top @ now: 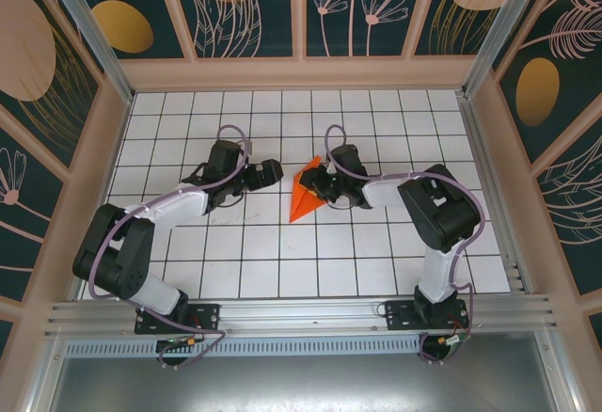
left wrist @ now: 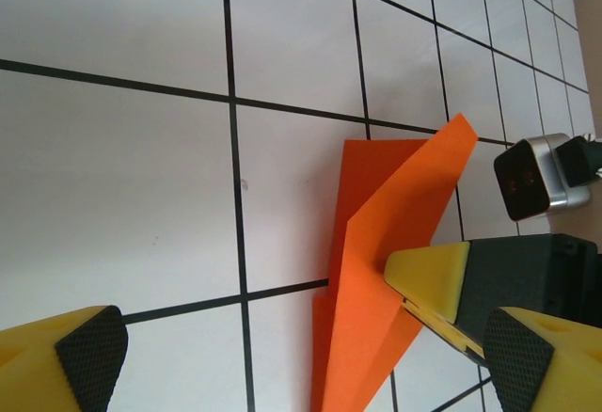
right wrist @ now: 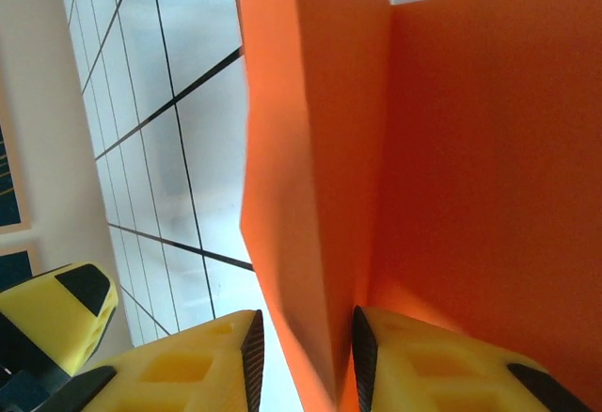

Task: Fold a paper plane with a square sheet of paper (pick it up from the middle)
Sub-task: Pick up the paper from the center of the table, then turn over the paper at the center of the table.

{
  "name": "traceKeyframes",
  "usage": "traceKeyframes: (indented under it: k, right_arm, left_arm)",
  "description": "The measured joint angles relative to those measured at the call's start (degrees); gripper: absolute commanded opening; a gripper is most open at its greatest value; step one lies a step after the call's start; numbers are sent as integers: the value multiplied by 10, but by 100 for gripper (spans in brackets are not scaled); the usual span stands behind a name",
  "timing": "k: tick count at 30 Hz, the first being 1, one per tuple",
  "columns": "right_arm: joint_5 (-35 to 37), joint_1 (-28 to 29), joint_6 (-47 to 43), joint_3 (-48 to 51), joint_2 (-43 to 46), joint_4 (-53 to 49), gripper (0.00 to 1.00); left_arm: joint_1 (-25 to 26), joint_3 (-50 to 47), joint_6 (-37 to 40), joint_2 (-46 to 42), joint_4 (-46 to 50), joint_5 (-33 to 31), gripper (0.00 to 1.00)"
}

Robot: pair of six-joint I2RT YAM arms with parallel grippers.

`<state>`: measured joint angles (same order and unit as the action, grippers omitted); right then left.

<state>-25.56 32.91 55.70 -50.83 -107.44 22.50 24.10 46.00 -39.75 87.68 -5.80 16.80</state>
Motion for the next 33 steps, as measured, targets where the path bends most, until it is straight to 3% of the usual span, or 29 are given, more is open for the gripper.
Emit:
traceKeyframes:
  k: [8,18,22,33]
  right_arm:
    - [5,2,4,11,-4,13,32]
    - [14,7,-12,11,-3,12,5]
    - [0,0,-13,12,8,30,4]
    - [-108,-52,65,29,37,199,5]
  left_arm:
    - [-8,-4,-9,-4,-2,31,98]
    - [-20,-18,-24,-11,-11,71,98]
    - [-39,-41,-46,-24,-33,116,98]
    - [-48,-72,-130,-34,-165,256,98]
